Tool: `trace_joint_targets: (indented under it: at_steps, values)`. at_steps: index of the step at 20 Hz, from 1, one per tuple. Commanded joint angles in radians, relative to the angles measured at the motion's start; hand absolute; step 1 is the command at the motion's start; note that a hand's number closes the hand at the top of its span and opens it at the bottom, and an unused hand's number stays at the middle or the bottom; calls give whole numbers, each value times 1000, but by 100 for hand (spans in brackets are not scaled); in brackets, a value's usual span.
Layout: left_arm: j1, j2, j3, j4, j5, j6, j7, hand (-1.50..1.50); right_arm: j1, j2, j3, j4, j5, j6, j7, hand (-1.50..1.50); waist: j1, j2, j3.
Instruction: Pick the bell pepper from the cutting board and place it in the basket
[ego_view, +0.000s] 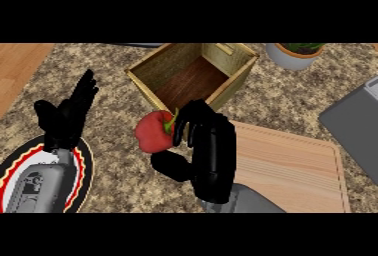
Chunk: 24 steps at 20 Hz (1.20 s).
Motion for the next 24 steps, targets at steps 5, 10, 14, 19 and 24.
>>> trace_joint_targets:
  at_steps: [5,10,14,19,24]
  values:
    - [-26,-3,-10,9,-3,-5,7,0,-299,3,-167,191,34,-6,211,150,27,0,-3]
    - [-24,-8,-24,2,-12,-6,3,0,-493,3,-273,367,49,58,270,150,45,1,-3]
    - [-54,-18,-30,12,-18,2,8,0,-647,3,-309,515,39,98,317,150,52,8,-2]
    - [-44,-18,-25,31,-4,-13,-4,0,-777,3,-357,710,5,126,362,150,63,17,-3]
    - [-62,-23,-21,36,-8,-2,6,0,-869,3,-388,861,-56,93,376,150,41,18,1]
